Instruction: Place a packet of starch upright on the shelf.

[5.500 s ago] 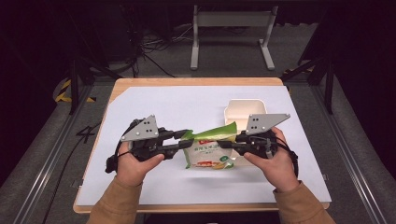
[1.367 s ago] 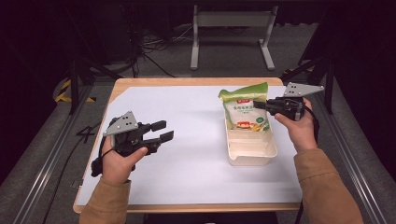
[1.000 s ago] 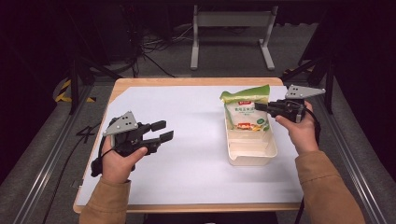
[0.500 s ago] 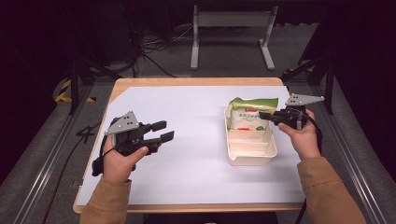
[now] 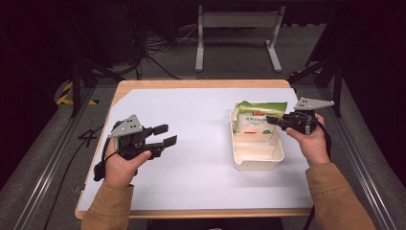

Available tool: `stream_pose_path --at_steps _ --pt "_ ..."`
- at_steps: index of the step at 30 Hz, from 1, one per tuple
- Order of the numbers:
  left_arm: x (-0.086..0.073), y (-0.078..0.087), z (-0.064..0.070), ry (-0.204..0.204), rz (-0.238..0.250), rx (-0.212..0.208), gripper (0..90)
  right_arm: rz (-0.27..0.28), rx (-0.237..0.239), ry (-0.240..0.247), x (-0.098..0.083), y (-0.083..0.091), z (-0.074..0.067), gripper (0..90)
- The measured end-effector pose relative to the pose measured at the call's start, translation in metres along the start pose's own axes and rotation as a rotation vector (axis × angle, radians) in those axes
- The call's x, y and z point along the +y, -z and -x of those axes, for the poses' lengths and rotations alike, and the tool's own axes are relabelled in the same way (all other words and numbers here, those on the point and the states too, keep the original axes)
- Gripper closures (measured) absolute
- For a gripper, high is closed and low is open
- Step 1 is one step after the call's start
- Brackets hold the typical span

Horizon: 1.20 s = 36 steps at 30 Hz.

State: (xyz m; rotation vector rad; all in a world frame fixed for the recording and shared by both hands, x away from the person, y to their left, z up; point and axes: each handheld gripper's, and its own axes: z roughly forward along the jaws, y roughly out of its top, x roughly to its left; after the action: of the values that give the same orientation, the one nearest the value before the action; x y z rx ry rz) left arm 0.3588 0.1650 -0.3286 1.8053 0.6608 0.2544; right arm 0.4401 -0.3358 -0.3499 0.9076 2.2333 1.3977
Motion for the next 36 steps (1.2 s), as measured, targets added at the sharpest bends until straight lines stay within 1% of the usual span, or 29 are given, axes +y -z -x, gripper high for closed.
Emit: stream_pose_path --at_steps 1,2,4,5,7,9,10,12,13,14,18,19,23,26,27,29,32,36 --pt "0.0 0.0 -0.001 -0.003 -0.001 0.002 44.6 0.01 -0.003 -0.003 0.001 0.002 0.0 72.2" --pt "0.0 0.0 -0.001 0.002 0.0 0.001 44.4 0.015 -0.004 -0.002 0.002 0.003 -0.001 70.1" --pt "-0.001 0.001 -0.001 0.005 -0.003 0.005 43.2 0.016 -0.011 -0.005 0.004 0.005 -0.002 63.5" --pt "-0.001 0.001 -0.002 -0.002 -0.003 0.01 42.4 0.017 -0.019 -0.007 0.005 0.006 -0.003 59.9" --pt "-0.002 0.002 -0.002 -0.001 -0.008 0.018 40.8 0.025 -0.032 -0.018 0.007 0.01 -0.004 54.6" --pt "-0.004 0.004 -0.003 0.002 -0.013 0.029 38.6 0.031 -0.054 -0.022 0.008 0.015 -0.005 49.2" --pt "-0.005 0.005 -0.004 0.001 -0.016 0.034 38.0 0.034 -0.062 -0.027 0.009 0.018 -0.006 47.2" --pt "-0.007 0.008 -0.005 0.004 -0.017 0.048 36.5 0.052 -0.06 -0.042 0.008 0.024 -0.006 44.2" --pt "-0.008 0.009 -0.005 0.013 -0.02 0.053 35.8 0.057 -0.064 -0.047 0.008 0.027 -0.006 43.3" --pt "-0.008 0.011 -0.006 0.008 -0.018 0.059 35.3 0.061 -0.068 -0.047 0.007 0.031 -0.006 42.8" --pt "-0.011 0.013 -0.007 0.02 -0.019 0.074 32.7 0.072 -0.081 -0.039 0.005 0.045 -0.008 42.2" --pt "-0.012 0.014 -0.007 0.008 -0.021 0.08 32.3 0.073 -0.085 -0.041 0.004 0.048 -0.008 42.1" --pt "-0.013 0.019 -0.008 0.015 -0.015 0.093 30.8 0.075 -0.102 -0.033 0.002 0.059 -0.01 41.7" --pt "-0.013 0.023 -0.009 0.02 -0.01 0.103 30.4 0.065 -0.116 -0.038 -0.001 0.067 -0.012 41.5" --pt "-0.013 0.024 -0.01 0.009 -0.01 0.106 30.3 0.061 -0.12 -0.039 -0.002 0.069 -0.013 41.2" --pt "-0.014 0.025 -0.01 0.017 -0.015 0.109 30.0 0.057 -0.134 -0.043 -0.005 0.074 -0.014 40.4" --pt "-0.018 0.028 -0.012 0.021 -0.021 0.116 28.8 0.065 -0.14 -0.053 -0.01 0.08 -0.016 39.7" --pt "-0.024 0.034 -0.015 0.022 -0.023 0.139 24.7 0.078 -0.153 -0.066 -0.02 0.087 -0.018 39.2"
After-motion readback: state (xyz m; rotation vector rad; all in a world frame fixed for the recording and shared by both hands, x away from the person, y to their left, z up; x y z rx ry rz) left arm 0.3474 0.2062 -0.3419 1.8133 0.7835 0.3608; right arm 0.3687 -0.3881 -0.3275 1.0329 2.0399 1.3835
